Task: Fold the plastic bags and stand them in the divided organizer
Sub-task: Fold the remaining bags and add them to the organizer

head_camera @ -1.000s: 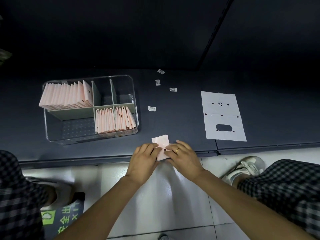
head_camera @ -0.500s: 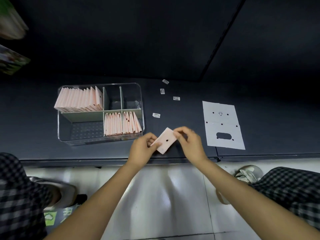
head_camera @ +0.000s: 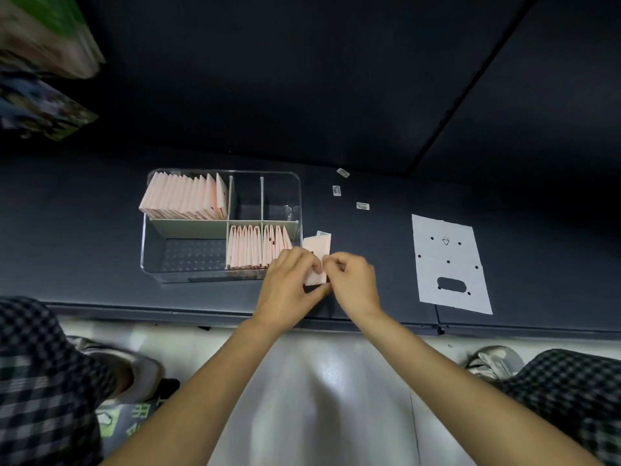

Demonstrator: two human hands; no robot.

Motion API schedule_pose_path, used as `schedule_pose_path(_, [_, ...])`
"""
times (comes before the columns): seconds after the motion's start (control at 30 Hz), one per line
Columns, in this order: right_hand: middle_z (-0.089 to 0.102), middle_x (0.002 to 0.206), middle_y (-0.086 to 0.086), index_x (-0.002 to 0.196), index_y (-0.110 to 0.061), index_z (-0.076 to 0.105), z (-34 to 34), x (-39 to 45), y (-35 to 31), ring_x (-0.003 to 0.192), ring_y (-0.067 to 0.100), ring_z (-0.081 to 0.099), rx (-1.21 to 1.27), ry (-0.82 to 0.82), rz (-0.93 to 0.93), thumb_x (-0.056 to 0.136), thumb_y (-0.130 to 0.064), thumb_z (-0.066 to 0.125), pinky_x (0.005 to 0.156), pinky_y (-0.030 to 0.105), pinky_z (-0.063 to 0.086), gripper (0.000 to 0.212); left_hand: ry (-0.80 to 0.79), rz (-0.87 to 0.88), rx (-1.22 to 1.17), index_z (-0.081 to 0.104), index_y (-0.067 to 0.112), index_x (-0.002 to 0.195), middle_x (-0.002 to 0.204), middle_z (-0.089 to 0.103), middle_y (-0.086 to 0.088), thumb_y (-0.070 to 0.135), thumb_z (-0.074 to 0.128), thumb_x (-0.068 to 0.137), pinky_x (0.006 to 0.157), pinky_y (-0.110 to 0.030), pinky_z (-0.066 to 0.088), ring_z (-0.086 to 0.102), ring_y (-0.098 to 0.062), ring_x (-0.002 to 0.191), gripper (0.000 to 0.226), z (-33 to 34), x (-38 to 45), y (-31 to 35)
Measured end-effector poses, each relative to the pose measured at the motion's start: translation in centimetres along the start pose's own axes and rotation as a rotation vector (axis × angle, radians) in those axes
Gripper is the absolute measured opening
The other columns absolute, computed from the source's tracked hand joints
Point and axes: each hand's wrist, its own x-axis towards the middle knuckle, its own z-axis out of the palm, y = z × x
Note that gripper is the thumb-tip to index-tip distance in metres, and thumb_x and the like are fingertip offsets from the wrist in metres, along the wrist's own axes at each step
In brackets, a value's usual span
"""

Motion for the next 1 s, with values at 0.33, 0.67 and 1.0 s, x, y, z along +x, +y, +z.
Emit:
schedule_pose_path(0.33, [0.068, 0.064, 0.009, 0.086, -0.012, 0.063, -0.9, 3.2, -0.7, 0.060, 0.021, 0.067, -0.137, 0.046, -0.116, 0.093, -0.016, 0.043, 0.074, 0.039, 0.054, 0.021, -0.345, 0.226, 0.569, 0.057, 0.015, 0.120, 0.129, 0.054, 0.001, 0.057, 0.047, 0.088, 0.098, -0.039, 0.033, 0.044, -0.026, 0.120, 0.054, -3.3, 2.6, -5.8])
schedule_pose_path(0.67, [0.068, 0.060, 0.004, 0.080, -0.017, 0.059, 0.1, 5.1, -2.4, 0.059, 0.023, 0.064, -0.187, 0.008, -0.155, 0.094, -0.020, 0.043, 0.071, 0.039, 0.053, 0.021, -0.367, 0.504, 0.665, 0.051, 0.016, 0.115, 0.112, 0.060, 0.000, 0.065, 0.044, 0.086, 0.102, -0.038, 0.034, 0.047, -0.024, 0.115, 0.057, -3.3, 4.5, -7.0])
schedule_pose_path(1.0, [0.070, 0.080, 0.013, 0.092, -0.008, 0.062, 1.7, 4.8, -3.0, 0.080, 0.037, 0.062, -0.476, -0.086, -0.260, 0.096, -0.025, 0.040, 0.069, 0.037, 0.050, 0.028, -0.427, 0.489, 0.792, 0.067, 0.022, 0.091, 0.105, 0.062, 0.005, 0.054, 0.063, 0.079, 0.103, -0.040, 0.034, 0.051, -0.024, 0.117, 0.034, -4.2, 4.0, -8.2])
